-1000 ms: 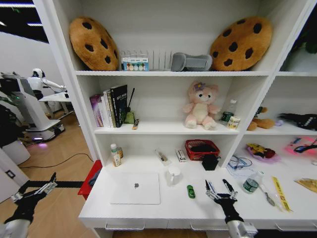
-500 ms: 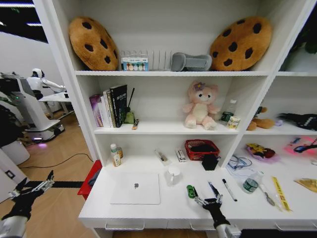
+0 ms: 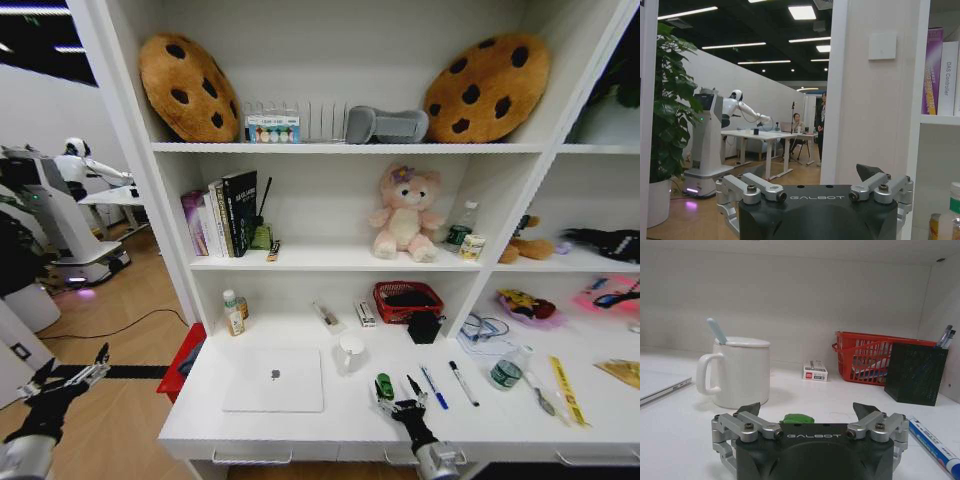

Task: Organize the objects on the table.

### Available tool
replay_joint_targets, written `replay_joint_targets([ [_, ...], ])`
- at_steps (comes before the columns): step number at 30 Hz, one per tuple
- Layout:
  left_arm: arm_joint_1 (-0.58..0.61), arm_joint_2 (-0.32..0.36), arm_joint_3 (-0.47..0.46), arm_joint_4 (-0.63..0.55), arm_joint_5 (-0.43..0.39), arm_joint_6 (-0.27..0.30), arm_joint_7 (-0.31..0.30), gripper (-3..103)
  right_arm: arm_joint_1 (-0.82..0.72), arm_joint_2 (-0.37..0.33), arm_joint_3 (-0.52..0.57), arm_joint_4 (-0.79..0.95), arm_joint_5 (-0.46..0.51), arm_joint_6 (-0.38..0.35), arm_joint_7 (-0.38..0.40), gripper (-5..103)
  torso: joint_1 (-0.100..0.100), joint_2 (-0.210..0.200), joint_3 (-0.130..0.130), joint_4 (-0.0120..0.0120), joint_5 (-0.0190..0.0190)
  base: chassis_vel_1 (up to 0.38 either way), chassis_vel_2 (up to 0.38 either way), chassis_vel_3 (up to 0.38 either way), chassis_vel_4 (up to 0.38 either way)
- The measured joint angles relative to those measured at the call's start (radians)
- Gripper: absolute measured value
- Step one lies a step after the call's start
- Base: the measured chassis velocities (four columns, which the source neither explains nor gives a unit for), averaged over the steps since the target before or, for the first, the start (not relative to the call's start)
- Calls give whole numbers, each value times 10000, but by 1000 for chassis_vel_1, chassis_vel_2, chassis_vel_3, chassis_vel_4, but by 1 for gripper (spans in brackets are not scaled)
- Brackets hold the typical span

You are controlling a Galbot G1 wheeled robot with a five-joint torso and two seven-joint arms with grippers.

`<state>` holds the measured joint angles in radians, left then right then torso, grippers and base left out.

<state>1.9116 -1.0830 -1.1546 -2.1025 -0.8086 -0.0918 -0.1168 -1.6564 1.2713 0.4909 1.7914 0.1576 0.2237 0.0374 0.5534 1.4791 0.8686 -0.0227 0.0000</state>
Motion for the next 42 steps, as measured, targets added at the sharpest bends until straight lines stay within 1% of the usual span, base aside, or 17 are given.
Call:
replay_joint_targets([
  [8, 5, 5, 4, -6, 5, 2, 0, 100, 387, -102, -291, -528, 3, -188, 69, 100, 0, 0, 0, 0, 0, 0, 0, 0, 0],
  [9, 6, 6, 4, -6, 5, 2, 1, 100, 453, -103, -356, -607, -3, -216, 114, 103, 0, 0, 0, -1, 0, 0, 0, 0, 0],
  [11, 6, 6, 5, -6, 5, 2, 1, 100, 486, -102, -381, -634, -16, -233, 142, 100, 0, 0, 0, 0, -1, 0, 0, 0, 0],
  [13, 6, 8, 5, -7, 5, 2, 1, 100, 525, -55, -451, -623, -37, -322, 207, 90, 0, 0, 0, 0, -1, 0, 0, 0, 0],
  [14, 6, 8, 5, -7, 5, 2, 1, 100, 525, -55, -451, -623, -37, -322, 207, 90, 0, 0, 0, 0, -1, 0, 0, 0, 0],
  [15, 6, 9, 5, -7, 5, 2, 1, 100, 505, -31, -469, -589, -58, -332, 208, 85, 0, 0, 0, -1, -1, 0, 0, 0, 0],
  [16, 6, 9, 5, -7, 5, 2, 1, 100, 505, -31, -469, -589, -58, -332, 208, 85, 0, 0, 0, -1, -1, 0, 0, 0, 0],
  [19, 6, 10, 5, -6, 5, 3, 2, 100, 383, -9, -485, -523, -121, -318, 208, 68, 0, 0, 0, 0, -1, 0, 0, 0, 0],
  [21, 6, 10, 5, -7, 6, 2, 2, 100, 363, -8, -484, -516, -127, -308, 209, 68, 0, 1, 0, 0, -1, 0, 0, 0, 0],
  [22, 6, 11, 5, -7, 5, 2, 2, 100, 328, -7, -477, -508, -142, -285, 212, 57, 0, 0, 0, 0, -1, 0, 0, 0, 0],
  [23, 7, 10, 5, -7, 5, 3, 3, 100, 309, -8, -467, -504, -152, -269, 224, 52, 0, 0, 0, 0, -1, 0, 0, 0, 0],
  [25, 7, 10, 5, -7, 6, 2, 3, 100, 301, -8, -462, -499, -158, -261, 236, 52, 0, 0, -1, 0, -1, 0, 0, 0, 0],
  [26, 7, 10, 5, -7, 5, 2, 2, 100, 284, -8, -455, -480, -160, -255, 247, 47, 0, 0, 0, 0, 0, 0, 0, 0, 0],
  [27, 7, 10, 5, -7, 5, 2, 2, 100, 284, -8, -455, -480, -160, -255, 247, 47, 0, 0, 0, 0, 0, 0, 0, 0, 0],
  [29, 8, 10, 5, -7, 5, 3, 3, 100, 230, -8, -434, -392, -158, -257, 251, 36, 0, 0, 0, 0, 0, 0, 0, 0, 0],
  [38, 8, 11, 5, -7, 5, 2, 4, 100, -492, 127, -77, 669, -386, -125, 280, 36, 0, 0, 0, 0, 2, 0, 0, 0, 0],
  [42, 8, 11, 5, -8, 6, 2, 4, 100, -1375, 172, 350, 2294, -457, -57, 312, 36, 0, 0, 0, -4, 1, 0, 0, 0, 0],
])
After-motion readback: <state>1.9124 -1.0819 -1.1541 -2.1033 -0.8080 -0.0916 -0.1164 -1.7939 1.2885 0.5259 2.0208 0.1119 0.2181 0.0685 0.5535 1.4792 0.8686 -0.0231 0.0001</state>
